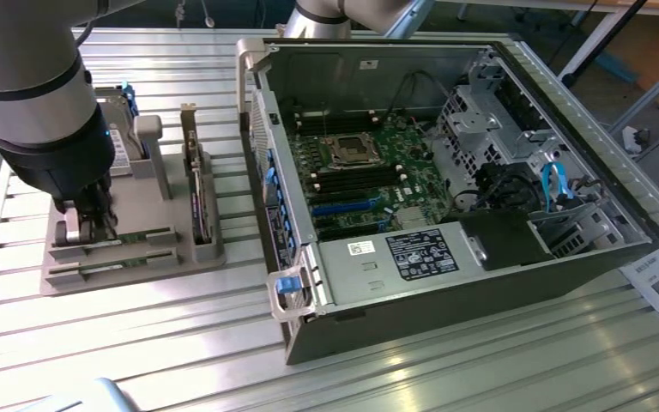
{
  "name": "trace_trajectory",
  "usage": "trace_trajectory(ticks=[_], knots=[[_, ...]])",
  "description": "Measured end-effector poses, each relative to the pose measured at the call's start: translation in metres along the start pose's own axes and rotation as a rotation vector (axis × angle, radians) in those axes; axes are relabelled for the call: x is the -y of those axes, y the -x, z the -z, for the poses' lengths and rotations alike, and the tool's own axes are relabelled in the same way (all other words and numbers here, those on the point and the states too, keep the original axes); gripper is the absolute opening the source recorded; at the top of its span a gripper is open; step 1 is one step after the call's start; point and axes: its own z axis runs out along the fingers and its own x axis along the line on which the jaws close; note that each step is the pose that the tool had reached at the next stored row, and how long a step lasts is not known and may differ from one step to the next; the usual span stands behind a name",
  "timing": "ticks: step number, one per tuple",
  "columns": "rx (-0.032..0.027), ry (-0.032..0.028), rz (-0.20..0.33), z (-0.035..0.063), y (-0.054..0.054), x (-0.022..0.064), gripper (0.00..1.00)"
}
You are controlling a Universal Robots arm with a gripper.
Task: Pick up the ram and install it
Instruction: 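Pick up the ram and move it above insertion slot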
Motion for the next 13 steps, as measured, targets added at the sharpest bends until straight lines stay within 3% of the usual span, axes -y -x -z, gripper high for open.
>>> trace_trajectory(ticks=[5, 8, 13], knots=[[0.0004, 0.0009, 0.000, -0.0003, -0.0001, 0.0004, 0.24], [0.0001, 0.0054, 0.000, -0.0001, -0.0002, 0.0010, 0.24], [0.0000, 0.0056, 0.000, -0.0002, -0.0002, 0.0010, 0.24]])
